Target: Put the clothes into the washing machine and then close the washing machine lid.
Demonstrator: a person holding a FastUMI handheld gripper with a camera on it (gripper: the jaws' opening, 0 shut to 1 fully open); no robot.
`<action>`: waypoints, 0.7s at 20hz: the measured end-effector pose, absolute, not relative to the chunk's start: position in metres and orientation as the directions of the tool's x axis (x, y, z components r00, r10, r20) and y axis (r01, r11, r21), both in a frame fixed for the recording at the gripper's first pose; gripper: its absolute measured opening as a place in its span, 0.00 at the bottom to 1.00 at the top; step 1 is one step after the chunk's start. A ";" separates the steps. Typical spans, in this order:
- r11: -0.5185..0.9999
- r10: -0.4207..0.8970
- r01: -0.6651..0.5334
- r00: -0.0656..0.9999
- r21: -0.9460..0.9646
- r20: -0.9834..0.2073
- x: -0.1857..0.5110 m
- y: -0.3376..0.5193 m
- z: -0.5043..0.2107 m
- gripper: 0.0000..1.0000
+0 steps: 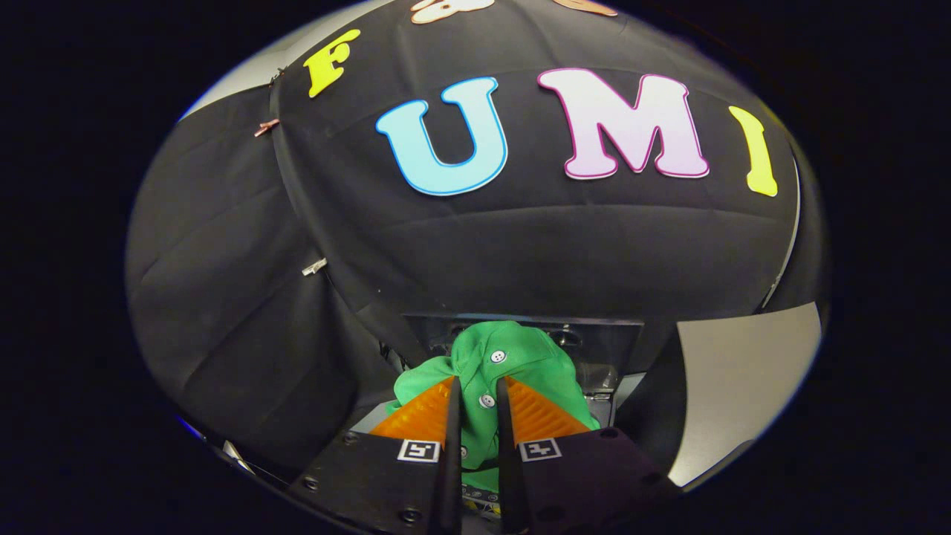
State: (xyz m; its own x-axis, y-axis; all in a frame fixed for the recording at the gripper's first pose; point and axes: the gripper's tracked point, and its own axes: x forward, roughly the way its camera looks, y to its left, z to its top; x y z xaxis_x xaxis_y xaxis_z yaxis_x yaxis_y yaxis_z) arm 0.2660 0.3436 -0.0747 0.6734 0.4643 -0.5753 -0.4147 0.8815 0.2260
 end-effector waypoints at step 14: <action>0.926 0.336 -0.350 0.602 0.139 -0.724 0.280 0.343 -0.282 0.19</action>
State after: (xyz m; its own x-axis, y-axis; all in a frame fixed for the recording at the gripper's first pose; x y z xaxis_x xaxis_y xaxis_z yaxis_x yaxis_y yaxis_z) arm 0.2797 0.3433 -0.2822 0.6019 0.3360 -0.7245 -0.3499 0.9264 0.1390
